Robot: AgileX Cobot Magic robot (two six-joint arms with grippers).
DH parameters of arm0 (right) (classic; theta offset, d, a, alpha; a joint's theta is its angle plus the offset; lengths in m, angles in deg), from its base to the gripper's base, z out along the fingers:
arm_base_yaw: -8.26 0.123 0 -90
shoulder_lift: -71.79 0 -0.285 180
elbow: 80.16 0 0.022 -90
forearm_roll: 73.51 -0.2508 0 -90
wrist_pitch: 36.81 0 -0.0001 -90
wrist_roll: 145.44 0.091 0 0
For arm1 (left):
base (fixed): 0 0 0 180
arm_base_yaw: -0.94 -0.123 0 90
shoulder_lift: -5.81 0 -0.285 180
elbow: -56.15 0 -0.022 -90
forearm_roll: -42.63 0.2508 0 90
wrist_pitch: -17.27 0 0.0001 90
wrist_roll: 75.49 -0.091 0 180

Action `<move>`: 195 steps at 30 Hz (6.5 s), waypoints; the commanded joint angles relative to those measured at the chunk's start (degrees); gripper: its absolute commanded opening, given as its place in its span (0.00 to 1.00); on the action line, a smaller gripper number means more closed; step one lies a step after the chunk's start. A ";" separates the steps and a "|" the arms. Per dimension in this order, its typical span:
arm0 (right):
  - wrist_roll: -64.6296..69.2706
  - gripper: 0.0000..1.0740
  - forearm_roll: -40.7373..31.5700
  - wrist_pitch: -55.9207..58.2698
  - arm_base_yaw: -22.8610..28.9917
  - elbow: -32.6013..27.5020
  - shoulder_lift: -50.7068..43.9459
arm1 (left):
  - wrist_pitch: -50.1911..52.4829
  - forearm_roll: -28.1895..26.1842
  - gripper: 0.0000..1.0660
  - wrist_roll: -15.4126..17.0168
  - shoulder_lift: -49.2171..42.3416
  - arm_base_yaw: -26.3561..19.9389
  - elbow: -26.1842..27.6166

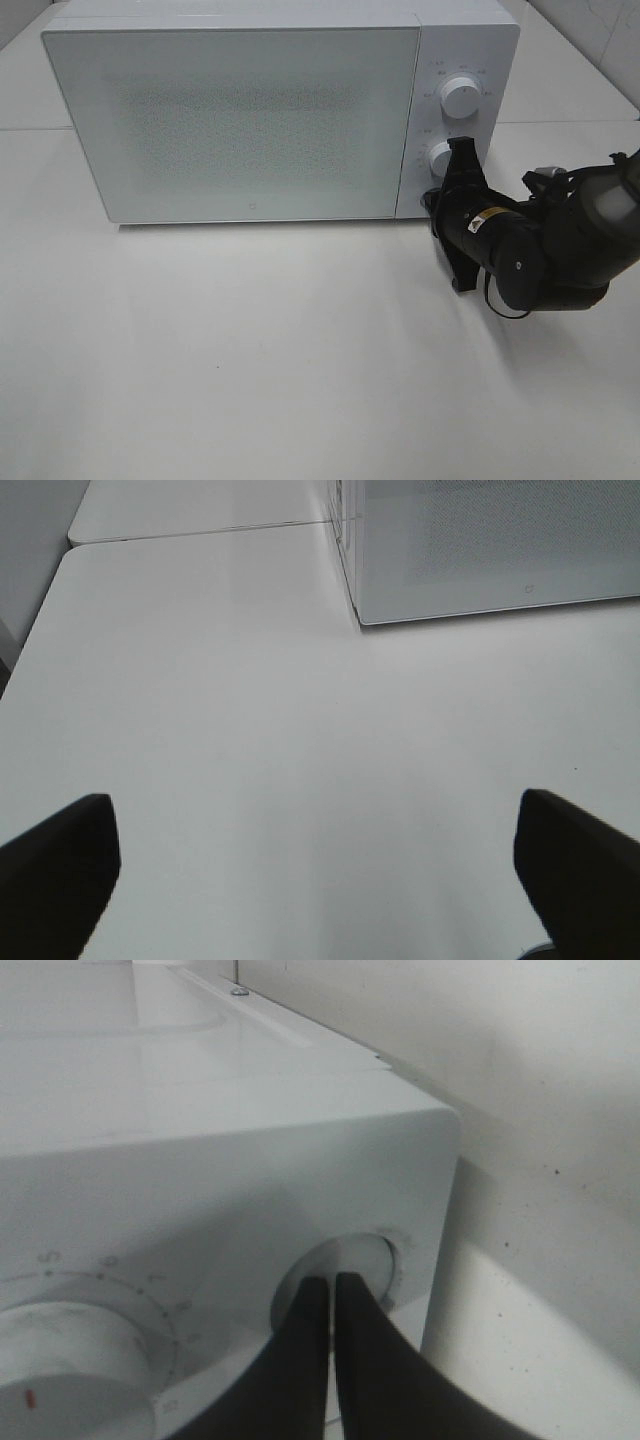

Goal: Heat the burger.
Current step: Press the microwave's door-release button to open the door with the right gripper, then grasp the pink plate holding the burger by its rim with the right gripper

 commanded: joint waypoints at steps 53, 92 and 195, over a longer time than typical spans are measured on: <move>0.86 0.00 -0.74 -0.86 -1.26 5.79 -1.72 | 0.92 -0.46 0.98 0.34 -1.15 0.23 0.00; 3.44 0.00 0.63 1.49 1.95 0.86 -2.86 | 0.92 -0.46 0.98 0.34 -1.15 0.23 0.00; -145.76 0.93 4.47 99.52 3.44 9.91 -35.07 | 0.92 -0.40 0.98 0.34 -1.15 0.23 0.00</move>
